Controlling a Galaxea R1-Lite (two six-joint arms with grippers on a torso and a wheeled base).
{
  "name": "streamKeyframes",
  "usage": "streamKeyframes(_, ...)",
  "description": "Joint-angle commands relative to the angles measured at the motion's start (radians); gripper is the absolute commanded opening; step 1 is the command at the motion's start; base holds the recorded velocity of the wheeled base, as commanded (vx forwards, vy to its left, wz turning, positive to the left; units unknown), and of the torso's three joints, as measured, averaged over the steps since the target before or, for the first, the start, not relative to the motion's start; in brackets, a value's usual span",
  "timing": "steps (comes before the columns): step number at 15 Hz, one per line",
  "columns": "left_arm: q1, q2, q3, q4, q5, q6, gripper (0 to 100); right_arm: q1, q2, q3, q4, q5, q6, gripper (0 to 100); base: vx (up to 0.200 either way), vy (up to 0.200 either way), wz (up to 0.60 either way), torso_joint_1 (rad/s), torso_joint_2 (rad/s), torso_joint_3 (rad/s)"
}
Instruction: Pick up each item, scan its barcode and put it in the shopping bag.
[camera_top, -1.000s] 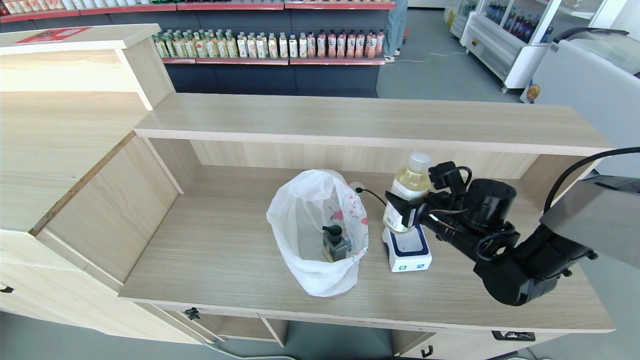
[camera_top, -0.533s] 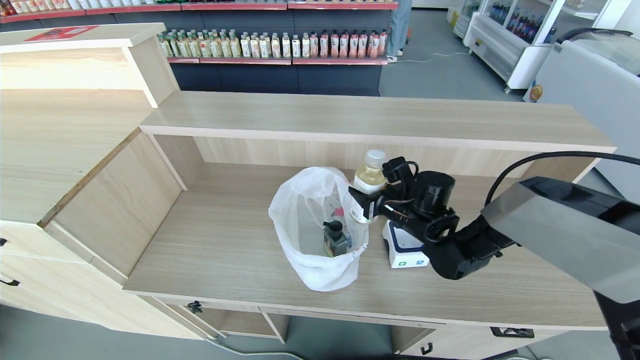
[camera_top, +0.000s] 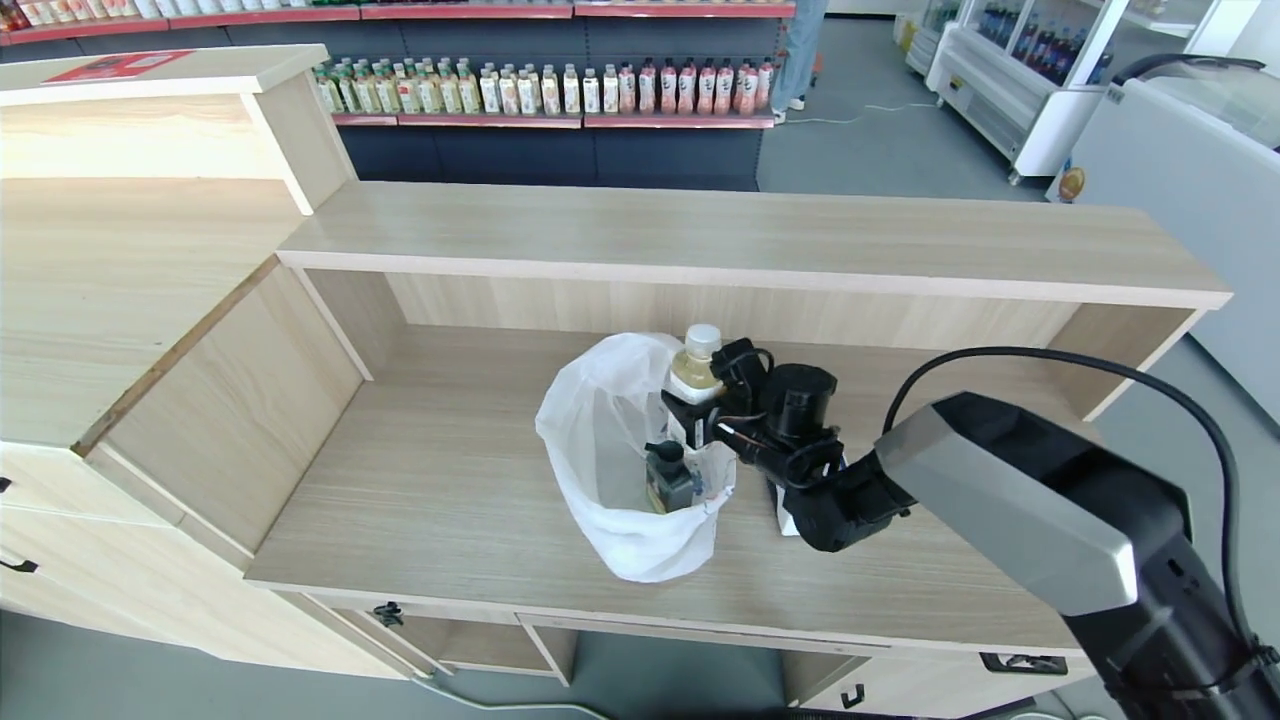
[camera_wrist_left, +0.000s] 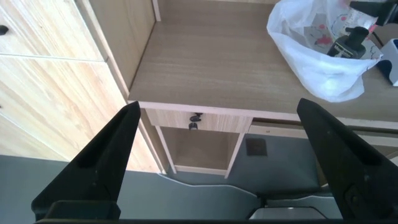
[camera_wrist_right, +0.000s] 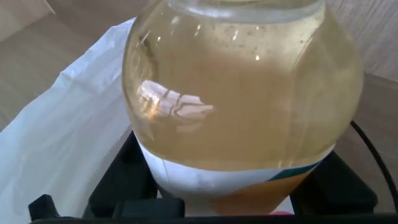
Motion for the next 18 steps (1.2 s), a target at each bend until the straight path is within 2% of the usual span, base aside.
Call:
streamKeyframes(1, 0.0, 0.0, 0.0, 0.0, 0.0, 0.0, 100, 0.002, 0.074, -0.055, -0.002, 0.0, -0.006, 0, 0.0, 0.0, 0.0, 0.0, 0.0, 0.0)
streamKeyframes(4, 0.0, 0.0, 0.0, 0.0, 0.0, 0.0, 100, 0.003, 0.132, -0.124, 0.004, 0.0, -0.022, 0, 0.0, 0.0, 0.0, 0.0, 0.0, 0.0)
streamKeyframes(8, 0.0, 0.0, 0.0, 0.0, 0.0, 0.0, 100, 0.002, 0.161, -0.138, 0.007, 0.0, -0.035, 0, 0.0, 0.0, 0.0, 0.0, 0.0, 0.0)
streamKeyframes(9, 0.0, 0.0, 0.0, 0.0, 0.0, 0.0, 100, 0.002, 0.16, -0.136, 0.008, -0.001, -0.035, 100, 0.0, 0.0, 0.0, 0.0, 0.0, 0.0)
streamKeyframes(13, 0.0, 0.0, 0.0, 0.0, 0.0, 0.0, 100, 0.003, 0.152, -0.134, 0.004, -0.001, -0.037, 100, 0.0, 0.0, 0.0, 0.0, 0.0, 0.0)
streamKeyframes(18, 0.0, 0.0, 0.0, 0.0, 0.0, 0.0, 100, 0.0, -0.011, -0.085, 0.064, -0.003, 0.015, 100, 0.0, 0.0, 0.0, 0.0, 0.0, 0.0)
